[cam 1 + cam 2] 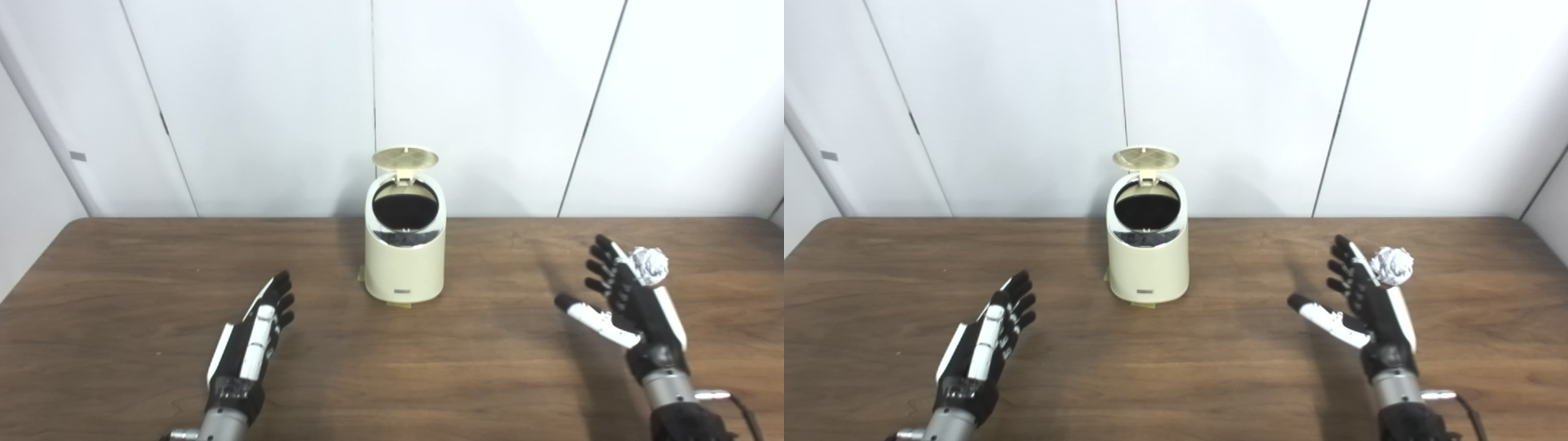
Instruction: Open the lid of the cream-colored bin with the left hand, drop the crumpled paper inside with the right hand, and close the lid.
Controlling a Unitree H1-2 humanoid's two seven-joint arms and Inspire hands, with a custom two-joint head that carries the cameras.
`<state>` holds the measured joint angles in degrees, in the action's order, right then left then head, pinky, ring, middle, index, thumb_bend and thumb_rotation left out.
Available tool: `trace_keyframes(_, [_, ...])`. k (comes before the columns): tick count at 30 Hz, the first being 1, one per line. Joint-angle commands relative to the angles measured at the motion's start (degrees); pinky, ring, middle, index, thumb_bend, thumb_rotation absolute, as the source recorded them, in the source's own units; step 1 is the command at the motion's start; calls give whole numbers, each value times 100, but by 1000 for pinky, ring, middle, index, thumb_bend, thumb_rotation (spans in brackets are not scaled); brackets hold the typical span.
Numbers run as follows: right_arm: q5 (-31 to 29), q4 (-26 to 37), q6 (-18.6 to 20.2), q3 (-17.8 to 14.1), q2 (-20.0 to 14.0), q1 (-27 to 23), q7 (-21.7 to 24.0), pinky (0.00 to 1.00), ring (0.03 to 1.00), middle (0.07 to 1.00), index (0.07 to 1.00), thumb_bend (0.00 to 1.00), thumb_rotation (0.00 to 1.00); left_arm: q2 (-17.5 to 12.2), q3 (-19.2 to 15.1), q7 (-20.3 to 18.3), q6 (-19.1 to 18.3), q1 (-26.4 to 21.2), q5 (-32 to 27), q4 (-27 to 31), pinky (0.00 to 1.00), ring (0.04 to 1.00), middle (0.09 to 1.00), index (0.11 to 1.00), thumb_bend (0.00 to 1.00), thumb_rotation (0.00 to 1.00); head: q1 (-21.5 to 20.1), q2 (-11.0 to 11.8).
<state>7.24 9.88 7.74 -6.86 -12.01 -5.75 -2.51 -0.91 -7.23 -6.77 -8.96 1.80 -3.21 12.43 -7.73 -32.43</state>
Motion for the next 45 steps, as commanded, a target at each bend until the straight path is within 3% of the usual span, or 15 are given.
trace_keyframes(1, [191, 521, 84, -134, -216, -400, -74, 766, 846, 873, 873, 791, 255, -26, -19, 52, 366, -102, -145, -27, 963, 969, 975, 983, 557, 872, -231, -19])
trace_keyframes(10, [1366, 878, 980, -305, -1058, -667, -63, 765, 802, 868, 862, 828, 156, -375, -137, -2, 588, -105, -334, -151, 991, 982, 980, 997, 639, 955, -1161, -68])
trace_keyframes(11, [1480, 906, 1096, -306, -1111, -695, -64, 737, 801, 862, 862, 830, 147, -408, -154, 0, 557, -109, -370, -140, 990, 983, 981, 999, 635, 961, -1193, -69])
trace_keyframes(12, [1581, 911, 1186, -304, -1160, -725, -66, 629, 712, 848, 859, 830, 132, -441, -166, 4, 534, -115, -405, -135, 991, 985, 985, 1000, 632, 958, -1278, -71])
trace_keyframes(17, [2036, 642, 1428, -300, -1414, -861, -55, 765, 827, 864, 851, 819, 111, -497, -239, 13, 353, -124, -708, -62, 1000, 993, 990, 1000, 603, 933, -1637, -77])
trace_keyframes(25, [2077, -234, 1735, -223, -1689, -1251, 152, 773, 858, 886, 847, 837, 78, -551, -270, 34, -49, -153, -964, 213, 1000, 1000, 1000, 1000, 565, 884, -1898, -110])
trace_keyframes(32, [2200, -1384, 1786, 287, -1998, -1809, 473, 789, 874, 886, 837, 884, 65, -597, -203, 46, -51, -187, -880, 300, 997, 994, 979, 1000, 540, 890, -1906, -134])
trace_keyframes(38, [2214, -2210, 1753, 714, -2023, -2266, 610, 752, 840, 862, 838, 908, 45, -600, -183, 37, -175, -181, -952, 462, 1000, 1000, 992, 1000, 494, 892, -1897, -142])
trace_keyframes(45, [2172, -2934, 1720, 1032, -1883, -2659, 582, 711, 818, 857, 827, 904, 135, -588, -129, 27, -297, -149, -1006, 546, 1000, 1000, 997, 1000, 478, 826, -1865, -171])
